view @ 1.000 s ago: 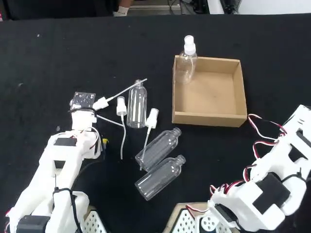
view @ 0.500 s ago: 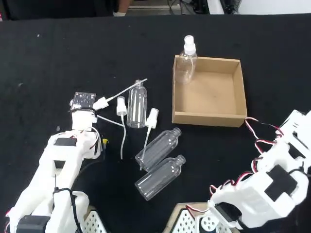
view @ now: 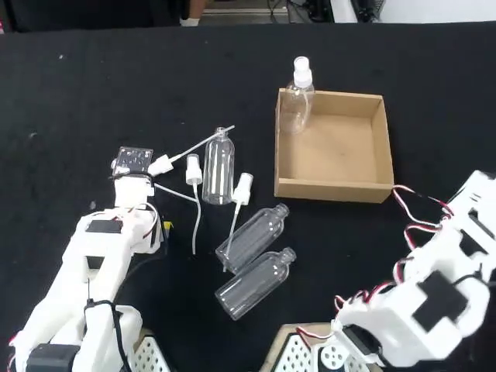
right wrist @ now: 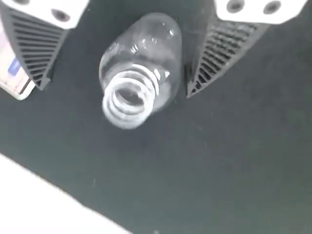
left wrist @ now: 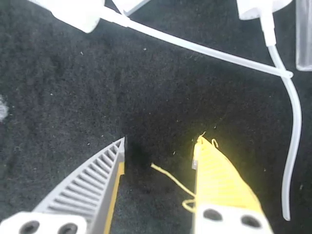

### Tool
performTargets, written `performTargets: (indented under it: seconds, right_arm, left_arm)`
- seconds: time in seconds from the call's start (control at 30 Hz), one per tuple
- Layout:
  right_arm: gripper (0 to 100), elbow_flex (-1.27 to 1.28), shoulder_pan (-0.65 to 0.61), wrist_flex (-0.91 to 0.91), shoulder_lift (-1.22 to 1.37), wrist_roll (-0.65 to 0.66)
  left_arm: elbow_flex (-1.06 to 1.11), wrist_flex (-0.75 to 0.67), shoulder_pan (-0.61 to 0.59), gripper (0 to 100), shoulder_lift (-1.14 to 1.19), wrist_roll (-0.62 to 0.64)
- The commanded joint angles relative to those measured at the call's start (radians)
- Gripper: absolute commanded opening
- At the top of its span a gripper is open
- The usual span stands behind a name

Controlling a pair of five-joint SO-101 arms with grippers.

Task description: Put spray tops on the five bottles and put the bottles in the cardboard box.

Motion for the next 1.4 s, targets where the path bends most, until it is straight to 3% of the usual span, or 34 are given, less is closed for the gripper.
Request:
performTargets:
  seconds: [0.0,0.27,0.57,1.37]
  right_arm:
    - [36.8,0.027,0.000,0.012,-0.114,0.008]
    - [36.8,0.024,-0.029,0.008,-0.068,0.009]
    - [36.8,0.016,-0.029,-0.141,0.041,0.009]
    - [36.7,-0.002,-0.032,-0.146,0.071,0.008]
  left_arm:
    - [-0.015,-0.006,0.012,22,-0.006,-0.009]
    - [-0.008,-0.006,0.012,22,-0.012,-0.011]
    - [-0.008,-0.006,0.012,22,-0.012,-0.011]
    - [-0.008,-0.006,0.012,22,-0.012,-0.011]
